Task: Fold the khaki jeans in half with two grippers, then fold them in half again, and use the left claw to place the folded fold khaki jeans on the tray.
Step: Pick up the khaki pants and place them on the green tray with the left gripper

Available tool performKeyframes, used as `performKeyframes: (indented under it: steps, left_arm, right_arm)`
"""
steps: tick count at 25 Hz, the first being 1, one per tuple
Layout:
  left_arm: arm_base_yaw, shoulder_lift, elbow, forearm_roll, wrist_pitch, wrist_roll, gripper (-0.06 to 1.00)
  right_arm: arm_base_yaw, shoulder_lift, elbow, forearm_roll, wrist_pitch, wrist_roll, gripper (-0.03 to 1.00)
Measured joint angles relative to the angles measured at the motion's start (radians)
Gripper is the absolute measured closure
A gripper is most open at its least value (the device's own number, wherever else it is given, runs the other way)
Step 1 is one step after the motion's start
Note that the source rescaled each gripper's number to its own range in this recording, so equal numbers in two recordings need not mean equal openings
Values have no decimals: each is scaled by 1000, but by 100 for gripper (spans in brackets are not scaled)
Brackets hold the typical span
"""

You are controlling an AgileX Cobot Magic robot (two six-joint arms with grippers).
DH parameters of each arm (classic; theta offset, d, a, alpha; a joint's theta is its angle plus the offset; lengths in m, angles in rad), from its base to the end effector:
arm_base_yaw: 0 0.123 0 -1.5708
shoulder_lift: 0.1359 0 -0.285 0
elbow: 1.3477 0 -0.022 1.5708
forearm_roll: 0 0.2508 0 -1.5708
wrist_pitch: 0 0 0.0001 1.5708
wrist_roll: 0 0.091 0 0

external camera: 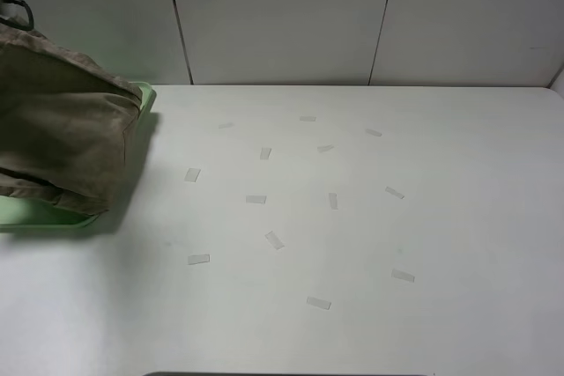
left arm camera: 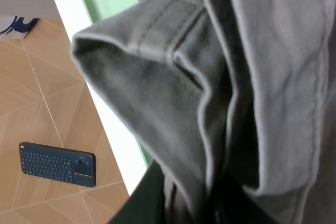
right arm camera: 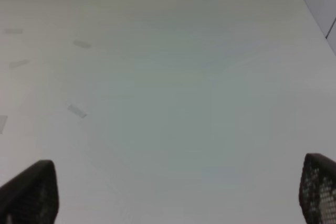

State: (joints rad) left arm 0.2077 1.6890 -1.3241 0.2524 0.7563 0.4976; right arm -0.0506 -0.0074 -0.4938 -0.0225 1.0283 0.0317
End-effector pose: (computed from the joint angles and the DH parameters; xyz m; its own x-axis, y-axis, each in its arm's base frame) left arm 0.3548 0.0907 0.2749 -0.8297 0.4606 -0.3153 0.2997 0.8441 0.4445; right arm -0.0040 -0.0016 0.2782 -0.4238 0.0416 -0.9048 0.0765 0.9970 0.0100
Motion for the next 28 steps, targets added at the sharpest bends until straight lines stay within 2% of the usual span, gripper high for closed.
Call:
performKeyframes:
  steps: [19, 28]
  left_arm:
    - [85, 0, 0, 30, -40, -3, 94]
    - [90, 9, 3, 31, -64, -3, 94]
  right_arm:
    - [0, 0, 0, 0, 0, 0, -3]
    - [0, 0, 0, 0, 0, 0, -3]
